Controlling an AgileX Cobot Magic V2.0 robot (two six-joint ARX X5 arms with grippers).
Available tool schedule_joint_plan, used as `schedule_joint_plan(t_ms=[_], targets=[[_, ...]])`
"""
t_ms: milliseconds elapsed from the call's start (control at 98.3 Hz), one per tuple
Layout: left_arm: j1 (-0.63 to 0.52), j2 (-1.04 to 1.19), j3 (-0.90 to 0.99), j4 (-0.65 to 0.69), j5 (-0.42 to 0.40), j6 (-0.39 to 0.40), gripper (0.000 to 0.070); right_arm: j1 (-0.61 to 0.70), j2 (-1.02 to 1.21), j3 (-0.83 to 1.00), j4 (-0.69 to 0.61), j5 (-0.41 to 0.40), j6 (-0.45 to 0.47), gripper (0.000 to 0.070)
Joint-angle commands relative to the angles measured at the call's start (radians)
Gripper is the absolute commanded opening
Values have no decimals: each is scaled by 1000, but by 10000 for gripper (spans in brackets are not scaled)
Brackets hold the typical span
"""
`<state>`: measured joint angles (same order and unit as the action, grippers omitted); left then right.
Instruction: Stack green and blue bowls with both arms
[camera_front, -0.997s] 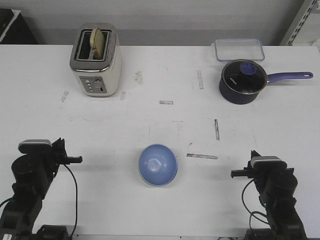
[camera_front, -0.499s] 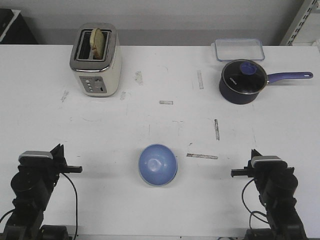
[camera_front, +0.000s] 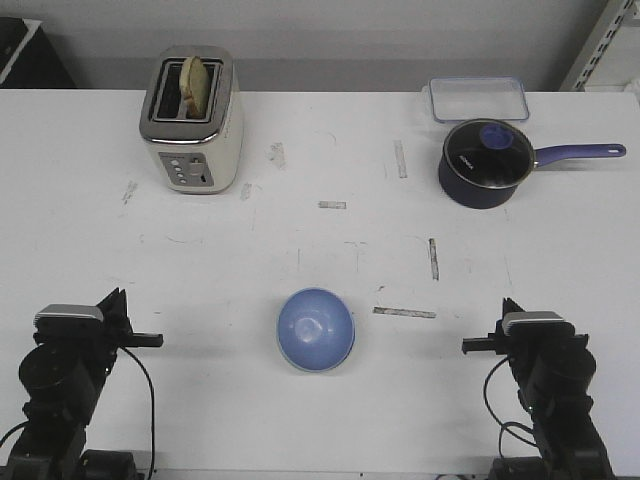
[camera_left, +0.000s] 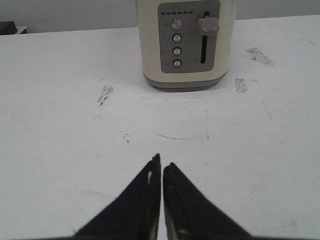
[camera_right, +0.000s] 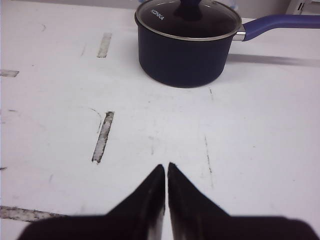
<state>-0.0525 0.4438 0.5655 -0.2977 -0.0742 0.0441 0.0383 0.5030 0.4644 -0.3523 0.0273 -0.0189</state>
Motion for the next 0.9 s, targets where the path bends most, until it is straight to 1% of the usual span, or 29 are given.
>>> schedule_joint_plan(t_ms=[0, 203, 305, 366, 458, 539, 631, 722, 783, 824, 885], targets=[[1, -2, 7, 13, -1, 16, 1, 2, 2, 6, 16, 0, -1, 0], [0, -13, 5, 14, -1, 16, 1, 2, 2, 6, 16, 0, -1, 0], [3, -61, -24, 16, -5, 16, 1, 2, 2, 6, 16, 0, -1, 0], [11, -114, -74, 49, -5, 16, 1, 2, 2, 6, 16, 0, -1, 0], [25, -207, -185, 138, -2, 16, 1, 2, 2, 6, 16, 0, -1, 0], [33, -291, -291, 219, 17, 16, 1, 2, 2, 6, 16, 0, -1, 0], [39, -376, -405, 282, 19, 16, 1, 2, 2, 6, 16, 0, -1, 0], [43, -444, -498, 320, 29, 16, 1, 2, 2, 6, 16, 0, -1, 0], [45, -441, -553, 384, 43, 15, 1, 2, 2, 6, 16, 0, -1, 0], [48, -441, -553, 358, 61, 14, 1, 2, 2, 6, 15, 0, -1, 0], [48, -441, -553, 343, 64, 15, 1, 2, 2, 6, 18, 0, -1, 0]])
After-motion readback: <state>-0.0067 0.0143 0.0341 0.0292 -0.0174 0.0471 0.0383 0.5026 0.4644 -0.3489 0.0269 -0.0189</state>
